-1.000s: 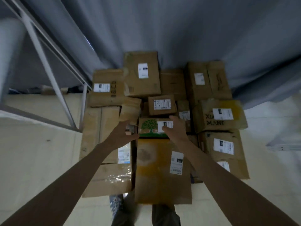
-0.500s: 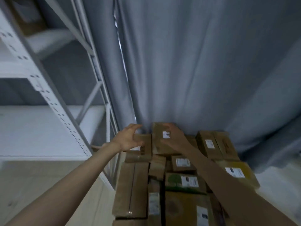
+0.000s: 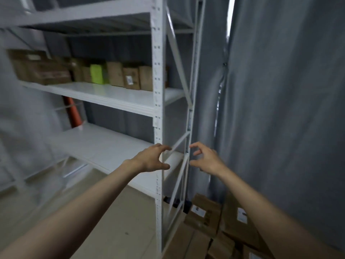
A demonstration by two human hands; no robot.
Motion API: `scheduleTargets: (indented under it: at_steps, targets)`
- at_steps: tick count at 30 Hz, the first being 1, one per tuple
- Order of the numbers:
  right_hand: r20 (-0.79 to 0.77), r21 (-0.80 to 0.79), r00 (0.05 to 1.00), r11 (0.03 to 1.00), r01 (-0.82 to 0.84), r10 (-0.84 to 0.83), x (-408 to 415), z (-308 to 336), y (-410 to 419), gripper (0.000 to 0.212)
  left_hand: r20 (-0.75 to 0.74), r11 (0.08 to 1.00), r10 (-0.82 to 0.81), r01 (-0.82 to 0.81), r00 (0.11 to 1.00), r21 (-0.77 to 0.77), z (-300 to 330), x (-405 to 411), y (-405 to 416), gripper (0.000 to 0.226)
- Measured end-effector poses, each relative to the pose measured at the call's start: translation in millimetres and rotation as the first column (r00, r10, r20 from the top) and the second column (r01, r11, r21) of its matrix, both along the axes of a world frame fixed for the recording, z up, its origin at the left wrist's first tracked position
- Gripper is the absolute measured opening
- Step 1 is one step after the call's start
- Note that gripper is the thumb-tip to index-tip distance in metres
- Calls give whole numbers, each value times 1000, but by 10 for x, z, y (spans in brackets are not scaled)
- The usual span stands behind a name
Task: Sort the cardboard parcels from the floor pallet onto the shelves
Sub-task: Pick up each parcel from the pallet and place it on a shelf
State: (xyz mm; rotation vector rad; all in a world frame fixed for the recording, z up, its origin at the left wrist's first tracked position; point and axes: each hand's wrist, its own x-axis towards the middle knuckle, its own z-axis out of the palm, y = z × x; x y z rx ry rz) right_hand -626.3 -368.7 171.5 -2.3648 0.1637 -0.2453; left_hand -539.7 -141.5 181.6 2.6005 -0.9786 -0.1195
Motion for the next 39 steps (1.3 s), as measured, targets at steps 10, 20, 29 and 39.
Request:
scheduleTargets:
  at_steps: [10,20,29,39]
  targets:
    - [68,-8,977,979,-203,203,693,472,1118,54,95,977,212,-212,973,-8,490,323,1237,65]
    - [105,-30,938,944,-328,330,1813,755,2623,54,157,949,313,-315,937,-13,740,1222,2763,66]
    - [162,25,930,941,-337,329,2965,963,3885,51,182,933,360,-351,915,-80,1051,2340,4173,60]
    - [128,2,931,939,-345,342,4203,803,4565,48,97,909,402,-384,911,-160,734,3502,4743,60]
